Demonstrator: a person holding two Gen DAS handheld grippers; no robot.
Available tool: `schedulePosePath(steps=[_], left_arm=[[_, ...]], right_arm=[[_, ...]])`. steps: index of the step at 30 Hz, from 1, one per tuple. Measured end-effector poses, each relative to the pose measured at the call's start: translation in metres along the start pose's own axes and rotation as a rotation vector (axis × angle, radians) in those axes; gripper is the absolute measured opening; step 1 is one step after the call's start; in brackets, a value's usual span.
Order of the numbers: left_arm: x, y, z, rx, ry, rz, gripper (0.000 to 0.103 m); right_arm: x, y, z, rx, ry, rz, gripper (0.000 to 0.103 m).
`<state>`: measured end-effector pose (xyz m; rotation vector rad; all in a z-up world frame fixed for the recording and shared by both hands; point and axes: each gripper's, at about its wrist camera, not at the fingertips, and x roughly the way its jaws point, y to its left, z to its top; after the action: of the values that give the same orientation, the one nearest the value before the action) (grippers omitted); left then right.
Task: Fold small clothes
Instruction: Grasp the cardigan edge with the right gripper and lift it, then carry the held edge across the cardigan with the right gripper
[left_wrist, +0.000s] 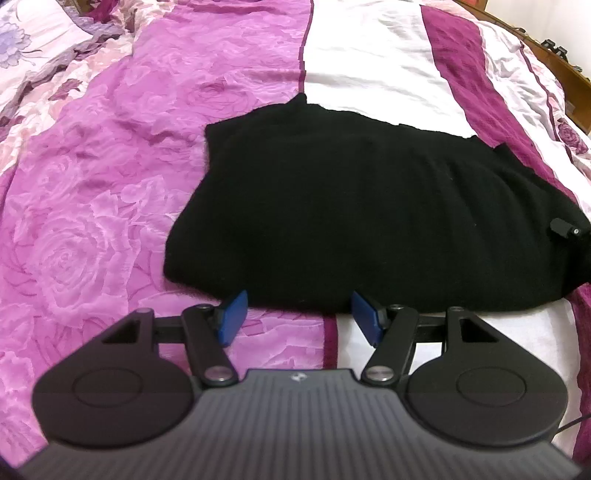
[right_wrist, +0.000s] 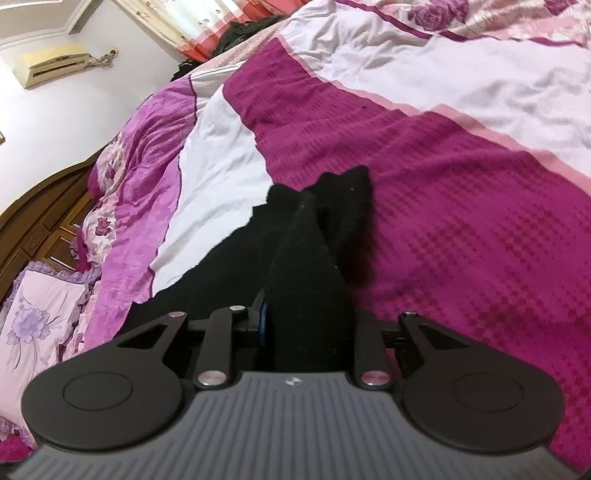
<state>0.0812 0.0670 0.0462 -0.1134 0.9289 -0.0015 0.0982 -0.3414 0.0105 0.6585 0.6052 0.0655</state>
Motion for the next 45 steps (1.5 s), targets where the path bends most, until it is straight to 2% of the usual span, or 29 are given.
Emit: schedulePosePath(steps=[16,28,36,45], left_arm=[[-0.011,0.015,0.003,-0.011,-0.038,0.051,0.064],[-0.011,0.020,0.002,-0.019,-0.038,0.050,0.064],[-0.018,0.026,0.005,-0.032,-0.059,0.054,0.064],[-0.023,0.033,0.005,-0.043,-0.073,0.051,0.064]], right_arm=[[-0.011,0.049,0.006,-0.074,-0.037,0.081,0.024],[-0.015,0.071,0.005,-0.089,-0.047,0.120,0.023],[-0.020,0.093,0.007,-0.091,-0.067,0.179,0.023],[-0.022,0.136,-0.006,-0.133,-0.066,0.267,0.023]])
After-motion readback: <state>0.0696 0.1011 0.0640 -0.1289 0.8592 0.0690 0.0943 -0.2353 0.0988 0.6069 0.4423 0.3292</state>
